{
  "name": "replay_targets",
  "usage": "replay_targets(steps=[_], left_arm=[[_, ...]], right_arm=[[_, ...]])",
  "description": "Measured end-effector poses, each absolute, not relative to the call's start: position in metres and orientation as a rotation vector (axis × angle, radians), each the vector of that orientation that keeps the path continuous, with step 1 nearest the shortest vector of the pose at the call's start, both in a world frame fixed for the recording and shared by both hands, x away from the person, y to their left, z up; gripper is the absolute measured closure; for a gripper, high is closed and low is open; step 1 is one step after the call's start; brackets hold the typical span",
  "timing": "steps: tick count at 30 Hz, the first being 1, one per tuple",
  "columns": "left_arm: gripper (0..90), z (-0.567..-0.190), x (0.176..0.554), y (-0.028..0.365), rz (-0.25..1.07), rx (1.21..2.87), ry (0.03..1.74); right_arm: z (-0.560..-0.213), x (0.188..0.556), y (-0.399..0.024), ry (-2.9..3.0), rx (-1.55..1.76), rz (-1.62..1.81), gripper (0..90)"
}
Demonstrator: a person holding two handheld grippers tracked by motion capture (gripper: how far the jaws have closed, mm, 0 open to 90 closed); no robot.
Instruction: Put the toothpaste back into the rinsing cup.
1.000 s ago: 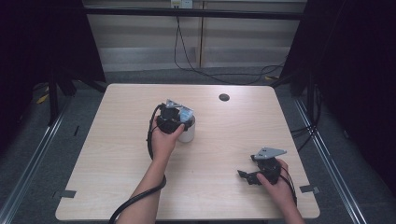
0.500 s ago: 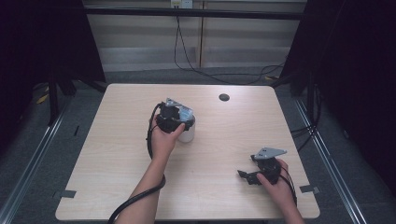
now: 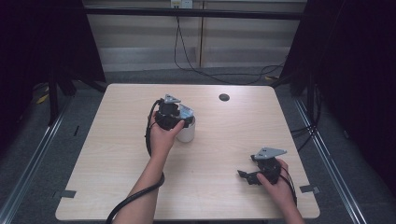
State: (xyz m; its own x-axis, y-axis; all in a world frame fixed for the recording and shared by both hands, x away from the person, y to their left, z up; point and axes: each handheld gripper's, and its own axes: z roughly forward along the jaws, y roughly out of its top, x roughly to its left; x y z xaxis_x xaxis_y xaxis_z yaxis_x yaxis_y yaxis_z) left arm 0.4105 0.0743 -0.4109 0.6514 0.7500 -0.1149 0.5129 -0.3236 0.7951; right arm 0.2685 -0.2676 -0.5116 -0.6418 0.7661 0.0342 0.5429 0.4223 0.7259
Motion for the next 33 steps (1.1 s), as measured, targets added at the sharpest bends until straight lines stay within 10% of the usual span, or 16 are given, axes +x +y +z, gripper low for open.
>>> replay_targets(steps=[33], left_arm=[[20.2,-0.398,0.404,0.096,0.294,1.994,0.97]], right_arm=[[-0.511,0.268,-0.267,2.378,1.134,1.041,14.5]])
